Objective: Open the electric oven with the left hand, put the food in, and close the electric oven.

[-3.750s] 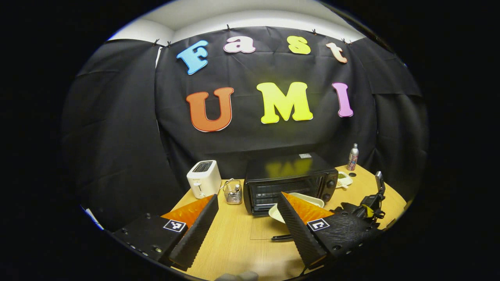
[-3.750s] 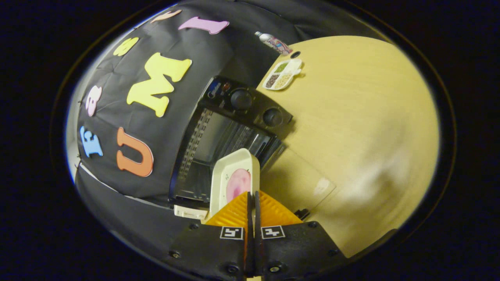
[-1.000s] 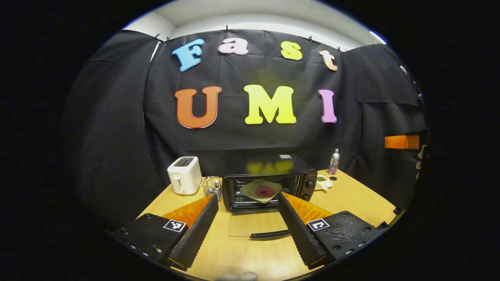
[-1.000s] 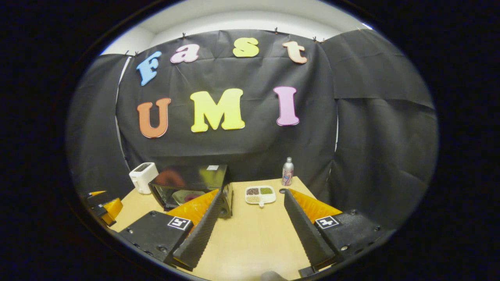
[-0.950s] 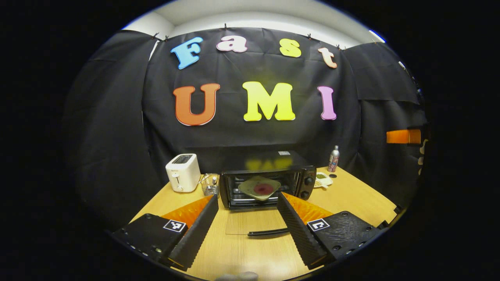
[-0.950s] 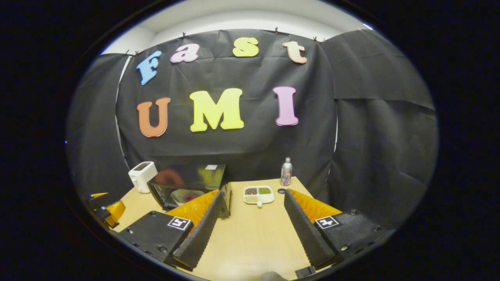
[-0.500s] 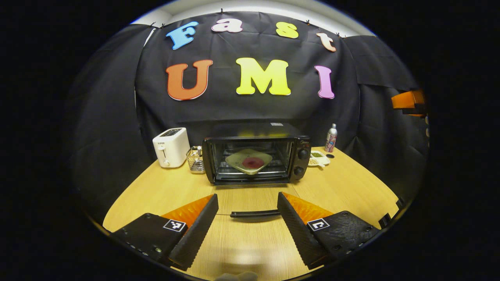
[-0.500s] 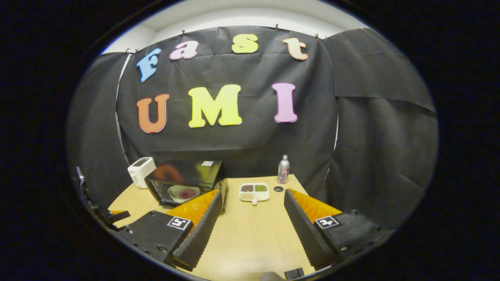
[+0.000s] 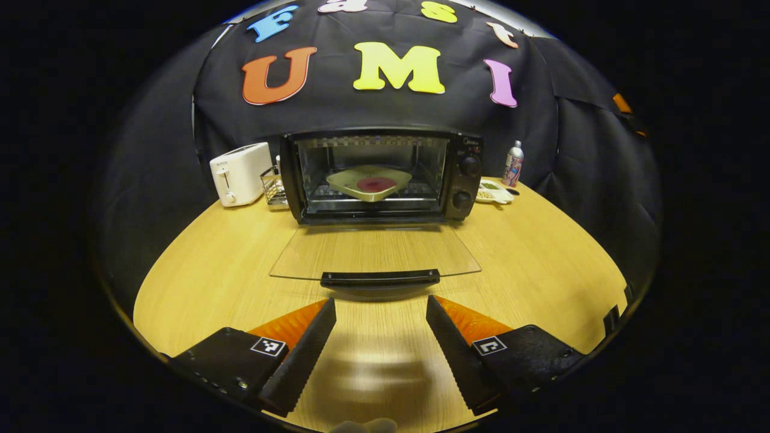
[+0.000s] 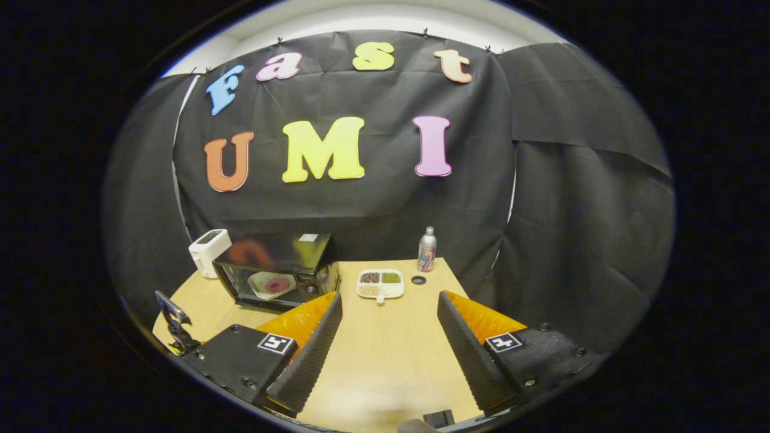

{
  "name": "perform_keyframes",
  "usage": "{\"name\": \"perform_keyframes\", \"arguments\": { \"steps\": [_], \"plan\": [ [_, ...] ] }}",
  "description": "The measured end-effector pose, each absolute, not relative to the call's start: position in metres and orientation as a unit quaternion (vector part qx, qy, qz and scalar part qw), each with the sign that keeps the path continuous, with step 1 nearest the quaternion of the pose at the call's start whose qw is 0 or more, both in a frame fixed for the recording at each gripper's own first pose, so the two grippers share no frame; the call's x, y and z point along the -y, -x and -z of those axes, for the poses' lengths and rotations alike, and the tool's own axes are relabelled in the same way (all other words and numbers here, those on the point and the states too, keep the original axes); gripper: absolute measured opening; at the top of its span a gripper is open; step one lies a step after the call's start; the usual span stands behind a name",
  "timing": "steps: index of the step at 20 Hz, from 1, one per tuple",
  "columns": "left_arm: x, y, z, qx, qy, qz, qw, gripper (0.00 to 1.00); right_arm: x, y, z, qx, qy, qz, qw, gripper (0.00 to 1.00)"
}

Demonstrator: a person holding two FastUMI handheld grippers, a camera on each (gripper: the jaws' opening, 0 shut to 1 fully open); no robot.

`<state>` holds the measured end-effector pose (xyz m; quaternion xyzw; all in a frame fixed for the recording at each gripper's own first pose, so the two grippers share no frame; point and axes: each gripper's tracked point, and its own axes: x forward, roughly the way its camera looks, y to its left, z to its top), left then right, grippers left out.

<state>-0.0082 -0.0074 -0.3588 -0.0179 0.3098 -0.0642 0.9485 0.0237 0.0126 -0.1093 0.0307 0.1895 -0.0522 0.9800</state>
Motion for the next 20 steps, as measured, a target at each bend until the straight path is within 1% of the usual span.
{"name": "perform_keyframes", "arguments": {
  "steps": [2,3,4,5,9,10,11,12,13,14,15,16,17,18,20],
  "plan": [
    [0.013,0.001,0.373,-0.323,0.028,0.066,0.944,0.97,-0.008,-0.022,0.111,-0.194,-0.027,0.057,0.979,0.96],
    [0.016,-0.003,0.375,-0.322,0.029,0.067,0.944,0.97,-0.006,-0.021,0.111,-0.197,-0.025,0.058,0.978,1.00],
    [0.016,-0.007,0.378,-0.322,0.026,0.067,0.944,0.97,-0.004,-0.023,0.112,-0.198,-0.024,0.059,0.978,1.00],
    [0.017,-0.010,0.384,-0.326,0.025,0.066,0.943,0.97,-0.004,-0.023,0.113,-0.200,-0.025,0.060,0.978,0.96],
    [0.015,-0.022,0.403,-0.340,0.026,0.060,0.938,0.96,0.001,-0.030,0.120,-0.210,-0.038,0.062,0.975,0.96],
    [0.014,-0.023,0.408,-0.344,0.023,0.058,0.937,0.97,0.002,-0.032,0.119,-0.210,-0.037,0.066,0.975,1.00],
    [0.013,-0.025,0.409,-0.341,0.016,0.057,0.938,0.96,0.002,-0.032,0.121,-0.213,-0.038,0.067,0.974,1.00],
    [0.013,-0.030,0.407,-0.337,0.011,0.059,0.939,0.97,0.001,-0.032,0.122,-0.215,-0.039,0.067,0.974,0.96],
    [0.013,-0.029,0.409,-0.338,0.012,0.058,0.939,0.96,0.001,-0.033,0.123,-0.217,-0.039,0.068,0.973,1.00],
    [0.013,-0.028,0.407,-0.339,0.011,0.058,0.939,0.97,0.002,-0.034,0.123,-0.218,-0.039,0.069,0.973,1.00],
    [0.012,-0.029,0.408,-0.337,0.012,0.058,0.940,0.97,0.002,-0.034,0.125,-0.219,-0.040,0.070,0.972,0.96],
    [0.012,-0.029,0.408,-0.340,0.013,0.056,0.939,0.97,0.003,-0.035,0.125,-0.219,-0.045,0.072,0.972,1.00],
    [0.012,-0.029,0.408,-0.341,0.014,0.056,0.938,0.97,0.002,-0.035,0.127,-0.220,-0.049,0.072,0.971,1.00],
    [0.013,-0.029,0.407,-0.344,0.014,0.057,0.937,0.97,0.002,-0.034,0.128,-0.221,-0.052,0.073,0.971,0.96],
    [0.012,-0.029,0.403,-0.344,0.013,0.060,0.937,0.97,0.003,-0.034,0.129,-0.220,-0.056,0.074,0.971,0.96]
  ]
}}
